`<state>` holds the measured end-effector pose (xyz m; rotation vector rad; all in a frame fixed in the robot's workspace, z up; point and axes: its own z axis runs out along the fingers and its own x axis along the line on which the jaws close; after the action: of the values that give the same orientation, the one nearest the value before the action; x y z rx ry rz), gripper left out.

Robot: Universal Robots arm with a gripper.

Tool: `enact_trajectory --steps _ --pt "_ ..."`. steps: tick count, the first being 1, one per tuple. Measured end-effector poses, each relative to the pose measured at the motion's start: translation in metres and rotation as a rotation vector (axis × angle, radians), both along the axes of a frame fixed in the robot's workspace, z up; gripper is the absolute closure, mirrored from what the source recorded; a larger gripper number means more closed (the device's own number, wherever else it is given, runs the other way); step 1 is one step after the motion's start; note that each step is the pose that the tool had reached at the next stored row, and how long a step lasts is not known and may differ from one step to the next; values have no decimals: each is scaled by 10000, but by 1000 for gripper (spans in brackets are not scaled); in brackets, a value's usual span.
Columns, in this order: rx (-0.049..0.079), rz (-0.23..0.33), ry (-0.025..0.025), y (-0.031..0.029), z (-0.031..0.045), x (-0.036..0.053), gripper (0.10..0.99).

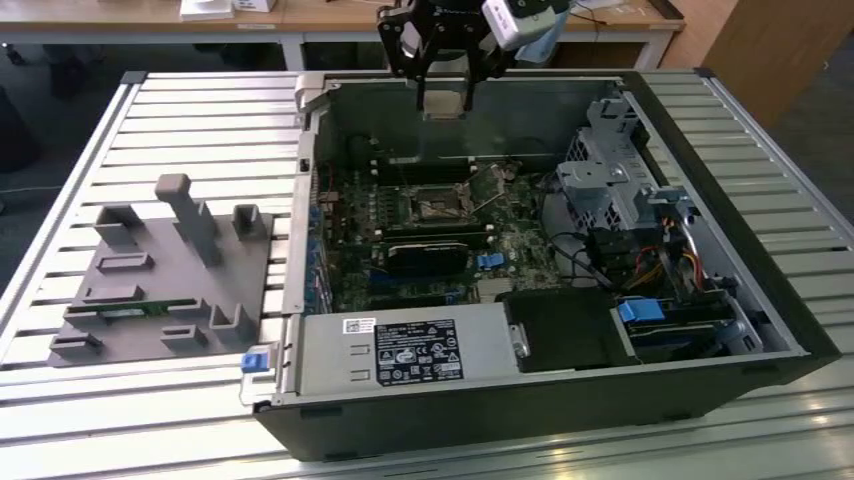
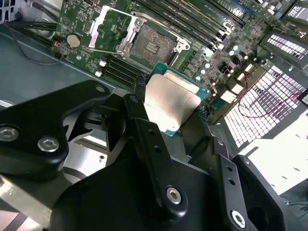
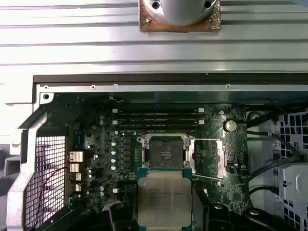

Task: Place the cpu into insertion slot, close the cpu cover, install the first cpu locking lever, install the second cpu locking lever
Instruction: 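Place the cpu into insertion slot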

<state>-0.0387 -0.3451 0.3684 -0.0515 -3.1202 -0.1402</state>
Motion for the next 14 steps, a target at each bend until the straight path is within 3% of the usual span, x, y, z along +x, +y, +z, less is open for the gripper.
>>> enact_trajectory --steps 14 --pt "0 -311 0 0 0 0 545"
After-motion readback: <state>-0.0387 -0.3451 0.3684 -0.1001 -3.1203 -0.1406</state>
